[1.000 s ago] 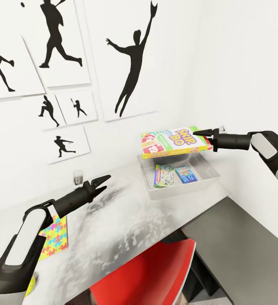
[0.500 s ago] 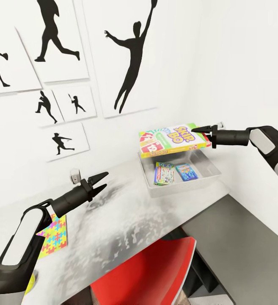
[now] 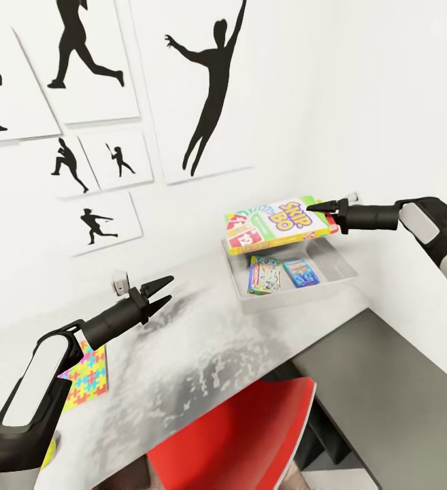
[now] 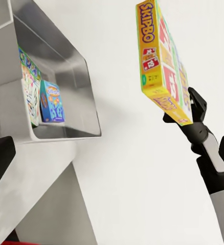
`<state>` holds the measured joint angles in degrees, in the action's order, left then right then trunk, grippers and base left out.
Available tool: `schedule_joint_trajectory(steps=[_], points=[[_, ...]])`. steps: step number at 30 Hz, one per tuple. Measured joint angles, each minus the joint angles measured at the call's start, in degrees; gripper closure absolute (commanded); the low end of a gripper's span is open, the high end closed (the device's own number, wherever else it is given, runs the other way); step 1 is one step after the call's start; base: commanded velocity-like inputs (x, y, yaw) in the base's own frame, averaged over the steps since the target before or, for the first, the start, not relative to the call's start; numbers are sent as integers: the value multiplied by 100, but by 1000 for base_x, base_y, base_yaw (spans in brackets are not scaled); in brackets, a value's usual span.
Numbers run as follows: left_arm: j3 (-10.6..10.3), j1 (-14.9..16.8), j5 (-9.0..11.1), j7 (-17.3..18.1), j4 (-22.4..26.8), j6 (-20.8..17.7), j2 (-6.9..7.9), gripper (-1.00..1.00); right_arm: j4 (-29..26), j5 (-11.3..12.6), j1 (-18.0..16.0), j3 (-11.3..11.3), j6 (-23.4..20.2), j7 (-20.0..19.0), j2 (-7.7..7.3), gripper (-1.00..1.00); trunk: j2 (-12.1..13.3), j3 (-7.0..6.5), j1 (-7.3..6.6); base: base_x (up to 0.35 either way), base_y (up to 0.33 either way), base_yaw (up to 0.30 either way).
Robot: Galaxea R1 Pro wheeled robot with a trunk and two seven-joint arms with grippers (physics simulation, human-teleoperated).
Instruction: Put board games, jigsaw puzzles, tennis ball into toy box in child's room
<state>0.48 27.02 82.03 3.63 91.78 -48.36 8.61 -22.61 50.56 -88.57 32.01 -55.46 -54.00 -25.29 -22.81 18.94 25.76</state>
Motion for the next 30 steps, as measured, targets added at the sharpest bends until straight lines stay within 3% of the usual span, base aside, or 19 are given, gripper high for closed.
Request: schedule_joint_trajectory(steps=[9, 13, 16, 21, 30], points=[[45, -9, 18, 32, 8, -23, 17, -100, 12, -62, -105, 3, 89, 3, 0, 100, 0, 84, 0, 0, 0, 0], [245, -57, 87, 170, 17, -140, 78, -100, 15, -77, -124, 8, 156, -2, -6, 100, 0, 121, 0, 0, 0, 0], [517, -145, 279, 415, 17, -296, 117, -100, 15, -109, -133, 13, 206, -8, -11, 100, 0, 149, 0, 0, 0, 0], [755, -235, 483, 625, 13, -408, 145, -100, 12, -239, -139, 13, 238, -29, -8, 100, 0, 196, 0, 0, 0, 0], [872, -282, 584, 726, 4, -465, 155, -100, 11, -378, -166, 9, 254, -53, -7, 100, 0, 280, 0, 0, 0, 0]])
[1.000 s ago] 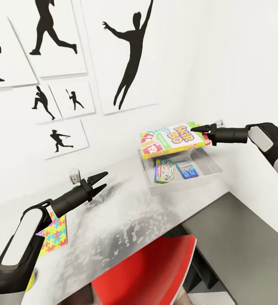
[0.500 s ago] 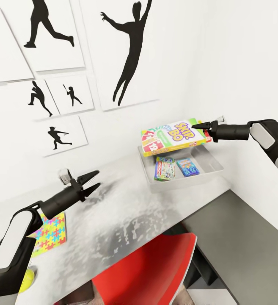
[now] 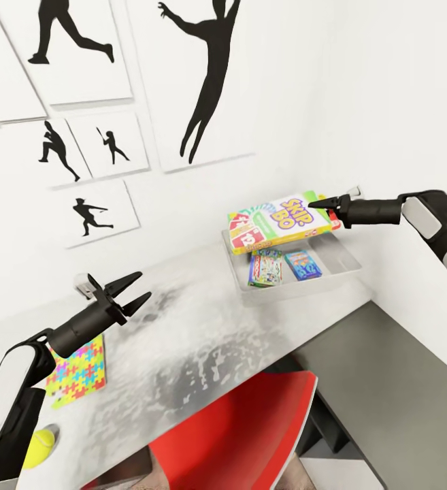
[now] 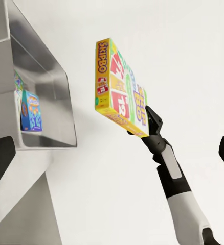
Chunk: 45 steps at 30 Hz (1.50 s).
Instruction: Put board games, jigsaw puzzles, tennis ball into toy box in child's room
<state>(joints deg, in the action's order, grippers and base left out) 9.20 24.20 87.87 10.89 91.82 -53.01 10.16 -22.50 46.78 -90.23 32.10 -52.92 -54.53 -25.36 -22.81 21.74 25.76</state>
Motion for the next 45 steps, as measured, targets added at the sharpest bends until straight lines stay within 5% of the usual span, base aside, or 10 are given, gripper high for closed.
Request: schedule_joint_trajectory(steps=[35, 45], points=[[45, -17, -2, 33, -13, -20, 4, -100, -75, -58, -199, 0, 55, -18, -64, 100, -1, 326, 0, 0, 0, 0], [-135, 97, 55, 65, 19, -38, -82, -100, -94, -66, -270, 7, 67, -19, -85, 100, 0, 419, 0, 0, 0, 0]])
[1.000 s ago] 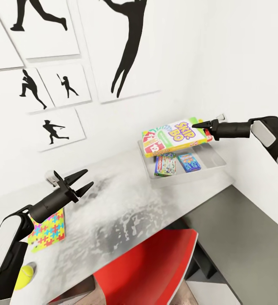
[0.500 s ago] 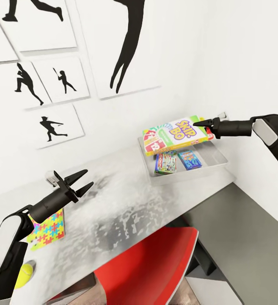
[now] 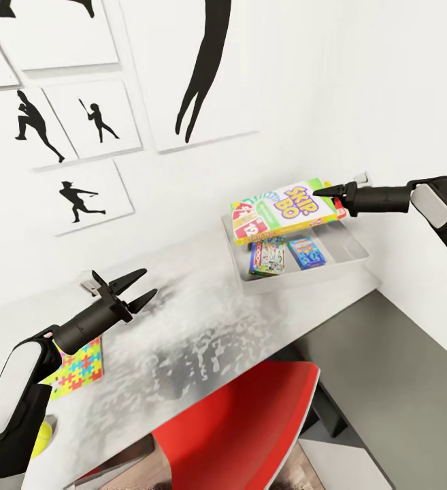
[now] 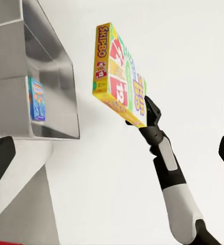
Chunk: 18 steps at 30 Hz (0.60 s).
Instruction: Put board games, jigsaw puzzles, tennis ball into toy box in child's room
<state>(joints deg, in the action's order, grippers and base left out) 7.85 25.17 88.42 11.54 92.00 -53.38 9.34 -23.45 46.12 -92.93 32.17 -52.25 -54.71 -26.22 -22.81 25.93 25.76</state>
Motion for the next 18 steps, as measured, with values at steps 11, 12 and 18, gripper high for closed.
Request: schedule_joint_trajectory(steps=[11, 12, 18], points=[[-132, 798, 540, -263, 3, -76, 203, -100, -99, -69, -56, 3, 0, -2, 0, 100, 0, 103, 0, 0, 0, 0], [-136, 877, 679, -375, 3, -81, 248, -100, -124, -92, -58, 4, 1, -4, 4, 100, 0, 112, 0, 0, 0, 0], [-150, 1212, 1298, -1112, 1, -85, 380, -100, -242, -148, -65, 6, -2, -6, 13, 100, 0, 167, 0, 0, 0, 0]])
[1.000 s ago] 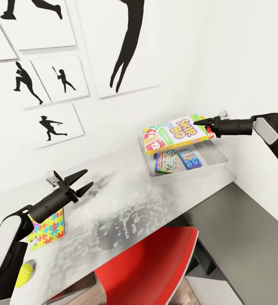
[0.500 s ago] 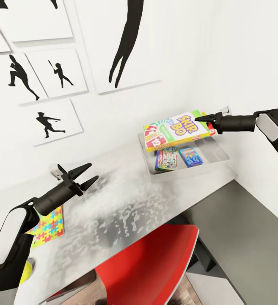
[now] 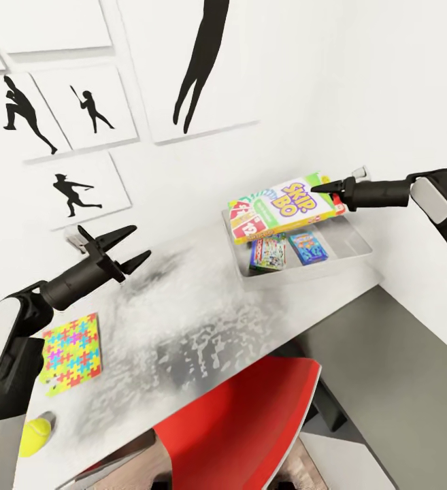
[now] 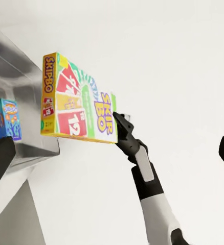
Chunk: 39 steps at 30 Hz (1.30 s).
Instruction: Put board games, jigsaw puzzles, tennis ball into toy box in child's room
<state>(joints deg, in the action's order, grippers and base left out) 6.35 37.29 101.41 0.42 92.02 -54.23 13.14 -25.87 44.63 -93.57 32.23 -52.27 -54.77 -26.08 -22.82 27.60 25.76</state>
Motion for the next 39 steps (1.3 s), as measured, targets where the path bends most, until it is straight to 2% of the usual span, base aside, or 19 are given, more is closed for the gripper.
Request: schedule_joint_trajectory(steps=[1, 5, 10, 18, 27, 39], points=[[0, 2, 2, -5, 0, 0, 1, -100, 0, -2, 0, 0, 1, 0, 0, 100, 0, 9, 0, 0, 0, 0], [-9, 260, 379, -416, -2, 12, 39, -100, -40, -23, -2, 0, 2, -3, 1, 100, 0, 46, 0, 0, 0, 0], [-33, 486, 558, -679, -3, 16, 40, -100, -57, -31, 1, 1, 2, -4, 2, 100, 0, 93, 0, 0, 0, 0], [-58, 629, 660, -846, -3, 18, 16, -100, -64, -34, 4, 2, 1, -4, 7, 100, 0, 168, 0, 0, 0, 0], [-67, 668, 689, -896, -3, 19, 14, -100, -66, -54, -13, 2, 2, -5, -23, 100, 0, 251, 0, 0, 0, 0], [-70, 681, 695, -905, 3, 19, 9, -100, -6, -115, -317, -8, -5, -4, -80, 100, 0, 363, 0, 0, 0, 0]])
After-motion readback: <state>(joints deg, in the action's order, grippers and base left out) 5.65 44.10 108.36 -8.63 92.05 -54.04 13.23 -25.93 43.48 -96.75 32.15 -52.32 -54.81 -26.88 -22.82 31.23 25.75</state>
